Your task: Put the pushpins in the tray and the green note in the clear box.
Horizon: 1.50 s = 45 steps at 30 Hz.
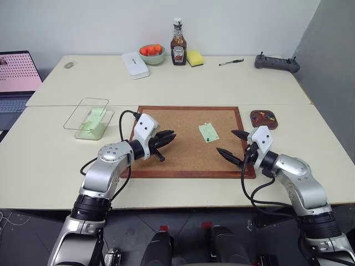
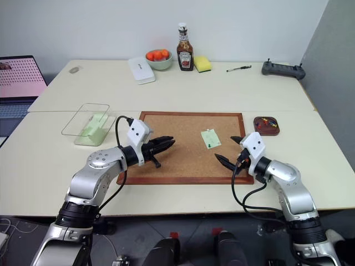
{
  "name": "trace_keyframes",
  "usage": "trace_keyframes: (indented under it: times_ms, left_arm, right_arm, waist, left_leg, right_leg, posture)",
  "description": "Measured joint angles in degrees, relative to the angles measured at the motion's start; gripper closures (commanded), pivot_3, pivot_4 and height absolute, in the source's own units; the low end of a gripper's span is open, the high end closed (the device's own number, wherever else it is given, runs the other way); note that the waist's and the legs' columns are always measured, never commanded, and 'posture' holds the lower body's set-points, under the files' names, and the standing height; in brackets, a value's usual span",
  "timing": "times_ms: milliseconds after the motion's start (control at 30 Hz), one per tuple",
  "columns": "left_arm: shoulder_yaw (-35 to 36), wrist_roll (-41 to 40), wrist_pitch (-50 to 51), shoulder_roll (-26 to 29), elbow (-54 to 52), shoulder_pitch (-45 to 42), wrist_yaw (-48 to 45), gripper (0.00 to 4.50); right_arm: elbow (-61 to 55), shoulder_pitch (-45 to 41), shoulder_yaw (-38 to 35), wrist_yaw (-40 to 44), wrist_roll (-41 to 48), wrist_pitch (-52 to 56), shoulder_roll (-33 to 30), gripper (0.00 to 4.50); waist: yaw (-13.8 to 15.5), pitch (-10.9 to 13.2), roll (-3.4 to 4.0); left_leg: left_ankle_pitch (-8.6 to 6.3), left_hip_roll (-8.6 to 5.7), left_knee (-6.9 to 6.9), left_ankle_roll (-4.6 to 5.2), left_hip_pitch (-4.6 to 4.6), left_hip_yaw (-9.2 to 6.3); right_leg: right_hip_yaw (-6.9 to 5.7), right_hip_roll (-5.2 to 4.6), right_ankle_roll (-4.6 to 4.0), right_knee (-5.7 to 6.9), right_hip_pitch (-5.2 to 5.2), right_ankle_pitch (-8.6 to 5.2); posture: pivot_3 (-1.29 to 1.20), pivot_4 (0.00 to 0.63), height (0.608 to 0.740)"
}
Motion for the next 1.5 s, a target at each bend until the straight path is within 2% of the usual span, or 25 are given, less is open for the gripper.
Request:
trace_keyframes:
  times_ms: [233, 467, 767, 967, 1100, 1167, 1500]
  left_arm:
    - [-0.7, 1.3, -4.1, -0.2, 2.9, 1.2, -2.6, 4.44]
    - [-1.9, 3.6, -10.3, -3.2, 10.8, 1.6, -3.6, 4.44]
    - [-2.4, 5.8, -16.2, -4.6, 16.6, -0.1, -4.8, 4.44]
    - [-2.2, 6.4, -16.4, -4.7, 16.3, 0.2, -5.0, 4.44]
    - [-2.2, 6.4, -16.2, -4.8, 15.9, 0.4, -5.0, 4.50]
    - [-2.2, 6.5, -16.1, -4.8, 15.6, 0.5, -5.0, 4.50]
    - [-2.3, 6.5, -15.8, -4.9, 14.8, 0.9, -5.0, 4.50]
  right_arm:
    - [0.9, -4.0, 1.8, -0.3, -1.1, 0.0, 2.0, 0.00]
    - [7.4, -10.9, 4.5, -4.1, -4.6, 3.2, 5.9, 0.00]
    - [24.0, -23.9, 6.3, -7.2, -9.1, 5.8, 10.1, 0.00]
    - [36.9, -30.6, 6.7, -8.0, -11.5, 2.0, 11.9, 0.00]
    - [43.5, -32.9, 6.5, -9.1, -12.6, -0.8, 12.7, 0.52]
    - [46.1, -33.8, 6.4, -9.8, -13.1, -1.8, 13.3, 1.04]
    - [55.8, -37.0, 5.0, -12.6, -14.5, -6.8, 14.3, 3.05]
  waist:
    - [0.0, 0.0, 0.00]
    - [0.1, 0.0, 0.00]
    - [0.1, 0.0, 0.05]
    - [0.0, 0.0, 0.08]
    - [0.0, -0.1, 0.09]
    - [-0.1, -0.1, 0.09]
    - [-0.1, -0.1, 0.09]
  left_leg:
    - [0.00, 0.01, -0.01, 0.00, 0.02, -0.01]
    - [0.00, -0.02, 0.00, -0.01, 0.01, -0.02]
    - [0.01, -0.05, 0.00, 0.01, 0.04, -0.03]
    - [0.01, -0.05, 0.00, 0.01, 0.07, -0.01]
    - [0.01, -0.06, -0.01, 0.01, 0.06, -0.02]
    - [0.01, -0.06, -0.01, 0.01, 0.06, -0.02]
    - [0.01, -0.06, -0.01, 0.01, 0.05, -0.01]
  right_leg:
    - [-0.01, 0.00, -0.01, 0.00, 0.00, 0.00]
    - [-0.01, -0.01, -0.01, 0.02, -0.01, 0.01]
    - [0.00, -0.03, -0.03, 0.05, 0.02, 0.03]
    - [0.01, -0.03, -0.03, 0.06, 0.03, 0.04]
    - [0.00, -0.04, -0.04, 0.06, 0.02, 0.04]
    - [0.01, -0.03, -0.04, 0.07, 0.02, 0.04]
    - [0.01, -0.03, -0.04, 0.07, 0.02, 0.04]
  posture:
    - [0.00, 0.150, 0.740]
    - [0.00, 0.150, 0.740]
    - [0.00, 0.150, 0.740]
    - [0.00, 0.150, 0.740]
    - [0.00, 0.150, 0.740]
    - [0.00, 0.150, 0.740]
    - [0.00, 0.150, 0.740]
